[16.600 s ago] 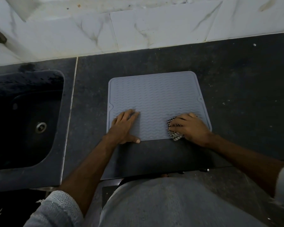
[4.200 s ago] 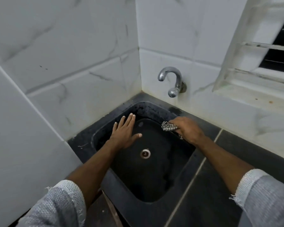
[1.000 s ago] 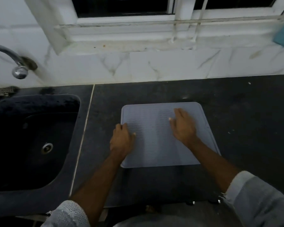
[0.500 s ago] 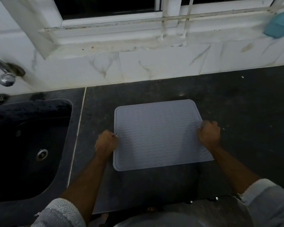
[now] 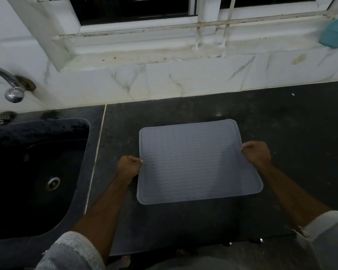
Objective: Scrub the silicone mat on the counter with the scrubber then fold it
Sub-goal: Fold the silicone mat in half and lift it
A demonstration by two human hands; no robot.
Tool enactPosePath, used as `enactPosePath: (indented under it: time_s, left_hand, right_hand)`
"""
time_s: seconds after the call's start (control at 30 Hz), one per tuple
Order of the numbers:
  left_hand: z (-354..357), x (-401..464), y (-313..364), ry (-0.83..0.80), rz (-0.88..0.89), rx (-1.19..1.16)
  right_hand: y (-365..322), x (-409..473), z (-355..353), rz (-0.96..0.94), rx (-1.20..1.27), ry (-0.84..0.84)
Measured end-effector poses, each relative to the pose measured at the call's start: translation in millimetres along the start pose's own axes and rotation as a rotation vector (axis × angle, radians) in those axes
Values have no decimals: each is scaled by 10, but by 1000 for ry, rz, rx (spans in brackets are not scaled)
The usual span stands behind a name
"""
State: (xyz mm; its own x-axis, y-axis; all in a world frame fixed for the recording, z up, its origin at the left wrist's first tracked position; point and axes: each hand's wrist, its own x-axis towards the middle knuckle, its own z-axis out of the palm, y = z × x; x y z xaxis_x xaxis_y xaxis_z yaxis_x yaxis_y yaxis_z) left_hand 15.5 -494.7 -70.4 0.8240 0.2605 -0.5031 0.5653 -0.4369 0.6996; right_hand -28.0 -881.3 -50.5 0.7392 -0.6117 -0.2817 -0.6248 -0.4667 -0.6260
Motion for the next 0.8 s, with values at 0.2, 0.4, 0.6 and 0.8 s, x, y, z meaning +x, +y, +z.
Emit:
enactPosePath:
  time_s: [0.2,0.4,0.6,0.8]
  left_hand:
    - [-90,-204,335,-107,0,-295]
    - [129,-507,852,-161,203,-381]
    - [462,-787,1223,-165,291,-334]
    - [627,-900,1300,-163,309,-328]
  right_hand:
    - [-425,-300,-159,-7,296,-127]
    - [-854,-604,24,-213,434,-209]
    - [-1221,-840,268,-352,484,-174]
    - [-1269,-956,340,-457,464,-121]
